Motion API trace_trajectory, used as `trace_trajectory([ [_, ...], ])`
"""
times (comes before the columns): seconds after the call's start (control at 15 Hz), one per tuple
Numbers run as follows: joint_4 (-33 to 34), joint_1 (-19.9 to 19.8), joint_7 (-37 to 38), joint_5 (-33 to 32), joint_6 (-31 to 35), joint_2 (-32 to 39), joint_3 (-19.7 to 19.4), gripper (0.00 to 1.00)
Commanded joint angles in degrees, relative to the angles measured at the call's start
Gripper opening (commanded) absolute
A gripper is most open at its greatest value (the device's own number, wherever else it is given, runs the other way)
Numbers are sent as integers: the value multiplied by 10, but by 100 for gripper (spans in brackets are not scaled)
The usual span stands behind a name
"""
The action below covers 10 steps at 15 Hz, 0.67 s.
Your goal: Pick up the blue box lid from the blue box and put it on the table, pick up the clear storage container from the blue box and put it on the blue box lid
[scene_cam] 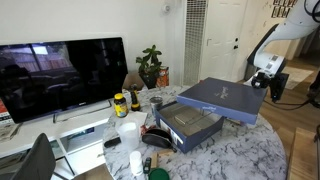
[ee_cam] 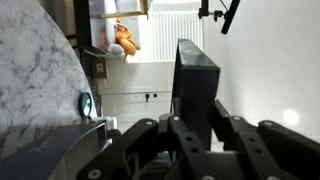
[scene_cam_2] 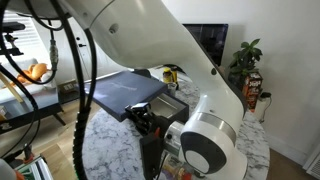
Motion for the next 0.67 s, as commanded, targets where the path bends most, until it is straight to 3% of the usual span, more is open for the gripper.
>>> trace_trajectory([
  [0.0, -57, 4, 18, -64, 52, -35, -20, 8],
  [0.27, -96, -1, 46, -124, 123, -33, -26, 8],
  [0.6, -135, -7, 105, -120, 217, -26, -23, 8],
])
